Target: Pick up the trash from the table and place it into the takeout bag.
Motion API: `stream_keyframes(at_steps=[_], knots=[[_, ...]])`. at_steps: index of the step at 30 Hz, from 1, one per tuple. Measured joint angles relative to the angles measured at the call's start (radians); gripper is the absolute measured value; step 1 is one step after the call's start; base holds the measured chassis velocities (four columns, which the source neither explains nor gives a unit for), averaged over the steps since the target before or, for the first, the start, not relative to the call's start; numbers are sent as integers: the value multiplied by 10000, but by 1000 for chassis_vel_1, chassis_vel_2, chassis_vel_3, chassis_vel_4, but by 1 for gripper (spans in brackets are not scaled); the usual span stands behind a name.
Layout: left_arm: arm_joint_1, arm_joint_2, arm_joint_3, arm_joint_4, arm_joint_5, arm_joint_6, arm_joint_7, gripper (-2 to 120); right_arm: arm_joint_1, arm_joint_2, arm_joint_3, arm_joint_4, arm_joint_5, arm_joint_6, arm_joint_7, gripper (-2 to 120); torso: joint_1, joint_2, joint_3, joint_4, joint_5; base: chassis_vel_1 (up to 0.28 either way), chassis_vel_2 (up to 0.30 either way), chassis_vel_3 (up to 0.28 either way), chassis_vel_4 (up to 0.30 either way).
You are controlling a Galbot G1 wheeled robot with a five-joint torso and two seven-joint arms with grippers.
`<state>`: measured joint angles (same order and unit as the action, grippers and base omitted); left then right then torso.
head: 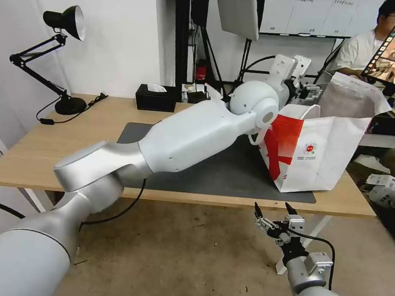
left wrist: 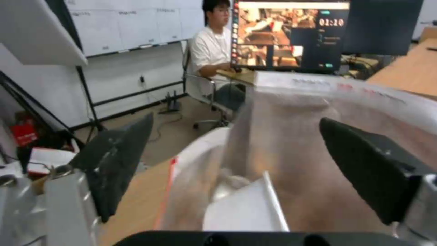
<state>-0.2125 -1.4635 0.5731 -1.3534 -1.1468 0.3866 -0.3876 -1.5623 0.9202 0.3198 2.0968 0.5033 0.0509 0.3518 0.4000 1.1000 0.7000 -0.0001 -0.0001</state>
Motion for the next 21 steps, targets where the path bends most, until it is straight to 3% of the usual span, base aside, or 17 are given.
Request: stream_keyframes(at_steps=[5, 11, 12, 15, 19, 21], knots=[[3, 830, -191, -689, -273, -86, -182, 100, 0, 0, 0, 0, 0, 0, 0, 100, 0, 0, 0, 1, -2, 0, 0, 0, 0], [580, 2488, -700, -2169, -509, -203, -289, 100, 0, 0, 0, 0, 0, 0, 0, 100, 0, 0, 0, 2, -3, 0, 0, 0, 0], [580, 2488, -700, -2169, -509, -203, -289, 100, 0, 0, 0, 0, 0, 0, 0, 100, 0, 0, 0, 2, -3, 0, 0, 0, 0], [1451, 3481, -1297, -3131, -480, -382, -321, 100, 0, 0, 0, 0, 0, 0, 0, 100, 0, -1, 0, 1, -4, 0, 0, 0, 0], [2210, 4224, -1741, -3863, -170, -444, -297, 100, 0, 0, 0, 0, 0, 0, 0, 100, 0, 0, -1, -3, -3, 0, 0, 0, 0], [3734, 5370, -2707, -4975, 465, -522, -261, 100, 0, 0, 0, 0, 0, 0, 0, 100, 1, 0, 0, 1, -4, 0, 0, 0, 0]])
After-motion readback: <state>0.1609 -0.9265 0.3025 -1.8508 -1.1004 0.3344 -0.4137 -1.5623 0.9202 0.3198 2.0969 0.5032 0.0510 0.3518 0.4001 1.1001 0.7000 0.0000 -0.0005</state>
